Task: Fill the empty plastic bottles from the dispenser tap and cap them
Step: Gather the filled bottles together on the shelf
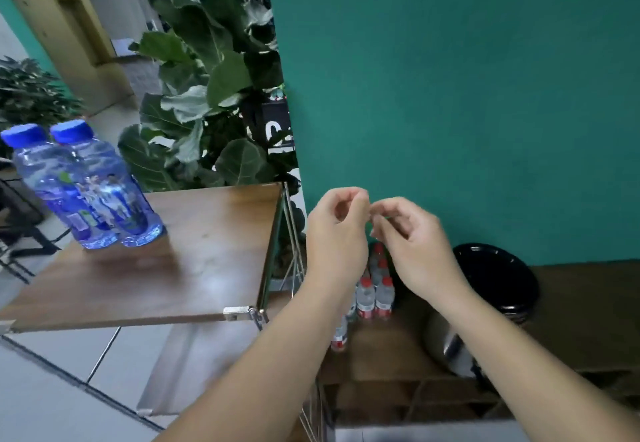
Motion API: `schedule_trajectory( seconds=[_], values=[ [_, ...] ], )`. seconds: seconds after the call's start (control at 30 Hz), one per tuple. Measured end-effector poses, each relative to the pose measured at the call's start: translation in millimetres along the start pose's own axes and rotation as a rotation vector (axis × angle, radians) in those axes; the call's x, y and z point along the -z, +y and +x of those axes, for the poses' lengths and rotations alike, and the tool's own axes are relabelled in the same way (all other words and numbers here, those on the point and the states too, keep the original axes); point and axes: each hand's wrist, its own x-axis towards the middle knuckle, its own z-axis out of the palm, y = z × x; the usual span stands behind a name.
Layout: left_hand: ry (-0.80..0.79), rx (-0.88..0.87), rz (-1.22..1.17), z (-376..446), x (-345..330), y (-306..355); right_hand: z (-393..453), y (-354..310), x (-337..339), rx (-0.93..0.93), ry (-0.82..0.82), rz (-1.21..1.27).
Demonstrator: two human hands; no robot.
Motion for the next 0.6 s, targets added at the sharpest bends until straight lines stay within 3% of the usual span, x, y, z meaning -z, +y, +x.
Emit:
schedule_trajectory(
  seconds=[0.2,0.37,0.47,0.6],
  values=[
    [0.074,0.240,0.001,-4.0,-39.4,-108.4,-32.7,106.3,11.0,-0.187,0.013,-0.078],
    [0.145,0.419,0.156,-11.9,-43.2,-200.7,-57.3,205.4,2.0,-0.371,-0.021,-0.171],
    [0.239,0.438,0.240,-17.0,-36.1,-260.8,-59.2,254.8,-1.9,-0.471,-0.060,-0.257],
    [0.284,0.525,0.412,-16.5,-23.3,-331.2,-40.5,280.2,-4.4,-0.483,-0.113,-0.366]
  ],
)
